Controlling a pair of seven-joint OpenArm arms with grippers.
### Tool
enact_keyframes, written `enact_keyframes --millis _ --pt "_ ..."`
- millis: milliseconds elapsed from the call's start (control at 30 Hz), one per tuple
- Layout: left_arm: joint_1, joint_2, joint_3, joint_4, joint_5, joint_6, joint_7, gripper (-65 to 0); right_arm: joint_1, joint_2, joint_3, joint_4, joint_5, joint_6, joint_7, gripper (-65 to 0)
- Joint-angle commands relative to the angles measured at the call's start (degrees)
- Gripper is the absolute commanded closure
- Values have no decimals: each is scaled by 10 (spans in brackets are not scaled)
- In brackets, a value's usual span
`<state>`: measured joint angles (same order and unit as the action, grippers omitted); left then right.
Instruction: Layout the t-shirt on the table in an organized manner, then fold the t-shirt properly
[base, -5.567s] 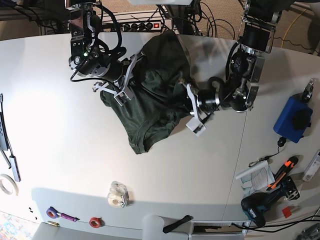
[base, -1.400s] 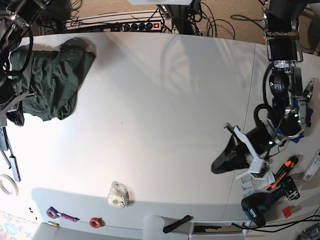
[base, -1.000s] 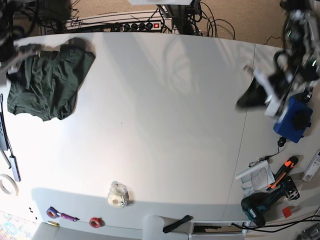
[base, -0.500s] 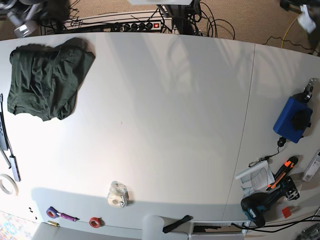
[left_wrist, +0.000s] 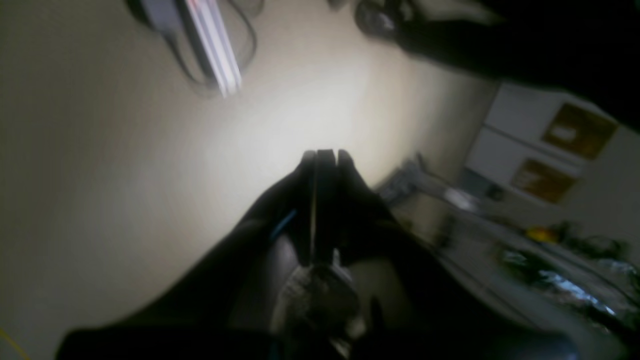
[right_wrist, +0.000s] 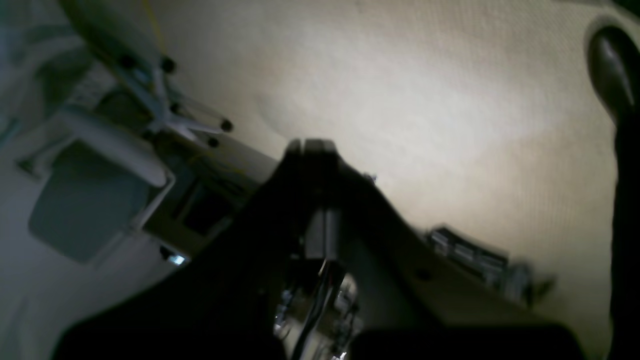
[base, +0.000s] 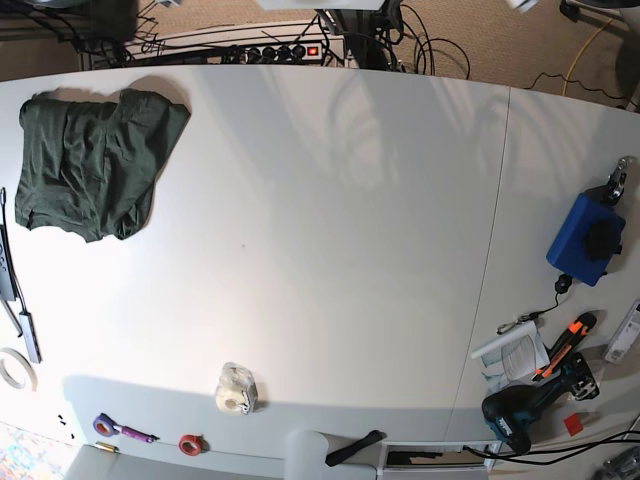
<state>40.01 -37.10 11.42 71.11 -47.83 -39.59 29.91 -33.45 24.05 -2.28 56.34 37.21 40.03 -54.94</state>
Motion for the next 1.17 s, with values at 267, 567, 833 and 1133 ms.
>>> enact_keyframes --millis 267,567,833,1133 --pt "-192 144 134 -210 217 155 -165 0 215 -45 -156 -204 -25 -18 204 0" --pt "-269 203 162 -351 218 343 -191 0 246 -98 -278 -224 -122 -406 329 0" --pt "-279 203 162 -358 256 389 -191 0 246 -112 -330 -223 -70 -558 320 0" --pt "-280 203 162 -358 256 389 -200 0 246 -112 -330 -223 -68 -561 271 0"
